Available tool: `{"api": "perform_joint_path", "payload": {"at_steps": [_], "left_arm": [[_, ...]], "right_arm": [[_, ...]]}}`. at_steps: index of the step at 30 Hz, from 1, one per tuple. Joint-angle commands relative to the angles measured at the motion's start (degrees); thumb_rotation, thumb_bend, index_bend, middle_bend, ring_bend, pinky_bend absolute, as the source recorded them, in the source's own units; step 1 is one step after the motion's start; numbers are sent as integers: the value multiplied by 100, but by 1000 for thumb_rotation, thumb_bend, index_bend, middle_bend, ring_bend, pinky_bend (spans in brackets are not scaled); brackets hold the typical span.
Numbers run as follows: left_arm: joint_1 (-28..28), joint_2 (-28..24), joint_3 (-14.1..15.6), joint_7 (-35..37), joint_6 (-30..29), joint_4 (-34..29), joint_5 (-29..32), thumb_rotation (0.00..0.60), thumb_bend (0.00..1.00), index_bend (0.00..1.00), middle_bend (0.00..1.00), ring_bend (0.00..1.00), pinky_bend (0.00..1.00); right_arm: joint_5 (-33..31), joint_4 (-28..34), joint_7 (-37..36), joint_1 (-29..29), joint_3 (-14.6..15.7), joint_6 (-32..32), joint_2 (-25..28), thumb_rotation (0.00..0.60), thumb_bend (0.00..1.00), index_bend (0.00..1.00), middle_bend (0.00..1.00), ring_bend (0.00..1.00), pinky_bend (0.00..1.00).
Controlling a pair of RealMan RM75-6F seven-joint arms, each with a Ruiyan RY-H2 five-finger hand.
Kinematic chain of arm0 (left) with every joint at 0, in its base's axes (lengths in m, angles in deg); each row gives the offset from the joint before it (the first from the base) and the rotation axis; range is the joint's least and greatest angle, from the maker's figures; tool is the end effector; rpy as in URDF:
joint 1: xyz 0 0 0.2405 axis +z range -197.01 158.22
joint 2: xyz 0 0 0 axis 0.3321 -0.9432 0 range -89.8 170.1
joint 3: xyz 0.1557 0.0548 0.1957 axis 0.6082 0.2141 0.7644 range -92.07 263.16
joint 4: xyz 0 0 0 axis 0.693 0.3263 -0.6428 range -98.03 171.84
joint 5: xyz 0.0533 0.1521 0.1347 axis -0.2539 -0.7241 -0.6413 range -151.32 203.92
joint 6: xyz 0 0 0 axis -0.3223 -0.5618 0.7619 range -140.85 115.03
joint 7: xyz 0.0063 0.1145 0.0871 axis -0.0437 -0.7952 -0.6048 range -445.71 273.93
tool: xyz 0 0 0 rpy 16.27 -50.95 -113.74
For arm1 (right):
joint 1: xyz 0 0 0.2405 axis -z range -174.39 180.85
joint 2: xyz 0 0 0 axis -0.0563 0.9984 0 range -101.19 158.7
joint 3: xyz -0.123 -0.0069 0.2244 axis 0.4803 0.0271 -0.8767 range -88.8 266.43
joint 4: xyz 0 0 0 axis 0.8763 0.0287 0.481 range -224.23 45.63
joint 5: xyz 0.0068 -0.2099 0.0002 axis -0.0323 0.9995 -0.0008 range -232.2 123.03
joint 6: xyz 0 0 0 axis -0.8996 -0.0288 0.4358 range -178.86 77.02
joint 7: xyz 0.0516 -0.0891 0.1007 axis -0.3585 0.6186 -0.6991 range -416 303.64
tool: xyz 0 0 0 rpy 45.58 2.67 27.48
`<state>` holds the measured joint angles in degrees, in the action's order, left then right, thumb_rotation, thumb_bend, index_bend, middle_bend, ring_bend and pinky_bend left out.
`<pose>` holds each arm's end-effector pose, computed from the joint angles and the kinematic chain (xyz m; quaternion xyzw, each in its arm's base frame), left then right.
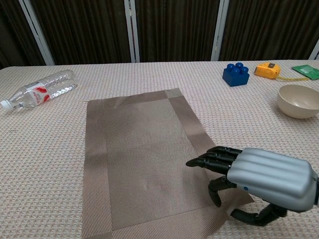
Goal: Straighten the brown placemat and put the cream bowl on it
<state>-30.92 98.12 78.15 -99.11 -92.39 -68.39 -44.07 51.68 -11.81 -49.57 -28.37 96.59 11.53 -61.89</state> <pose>-0.2814 0.2239 0.1799 -0.5749 -0.3974 -0.3407 0.6289 -0.1926 -0.2170 -0.0545 0.8690 -0.2278 0.3691 0.2380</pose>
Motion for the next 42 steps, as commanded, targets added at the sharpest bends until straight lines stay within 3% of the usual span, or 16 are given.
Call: {"api": "perform_joint_path", "payload": {"at_steps": [1, 9, 17, 21, 28, 34, 42], "left_arm": [[-3, 6, 5, -7, 9, 1, 4, 600, 86, 0, 0, 0, 0], [-9, 13, 21, -17, 33, -3, -3, 600, 87, 0, 0, 0, 0], [-3, 24, 54, -25, 39, -8, -47, 600, 86, 0, 0, 0, 0], [8, 34, 83, -34, 29, -11, -93, 600, 86, 0, 0, 0, 0], [46, 28, 135, -16, -3, -25, -183, 600, 86, 0, 0, 0, 0], [99, -8, 152, 54, -48, 1, -199, 600, 85, 0, 0, 0, 0], [126, -8, 159, 68, -51, 29, -176, 600, 86, 0, 0, 0, 0]], "right_arm": [[21, -52, -84, -13, 24, 50, -26, 600, 380, 511, 0, 0, 0], [121, -222, -211, -21, 79, 227, -107, 600, 381, 656, 0, 0, 0], [290, -213, -243, 22, 227, 454, -39, 600, 385, 664, 0, 0, 0], [491, -64, -213, 69, 400, 689, 242, 600, 386, 665, 0, 0, 0], [952, 133, 34, 106, 740, 1147, 1179, 600, 385, 665, 0, 0, 0], [1045, -426, 376, -113, 619, 1051, 1694, 600, 386, 666, 2, 0, 0], [1169, -1466, 776, -579, 248, 870, 1737, 600, 388, 669, 4, 0, 0]]}}
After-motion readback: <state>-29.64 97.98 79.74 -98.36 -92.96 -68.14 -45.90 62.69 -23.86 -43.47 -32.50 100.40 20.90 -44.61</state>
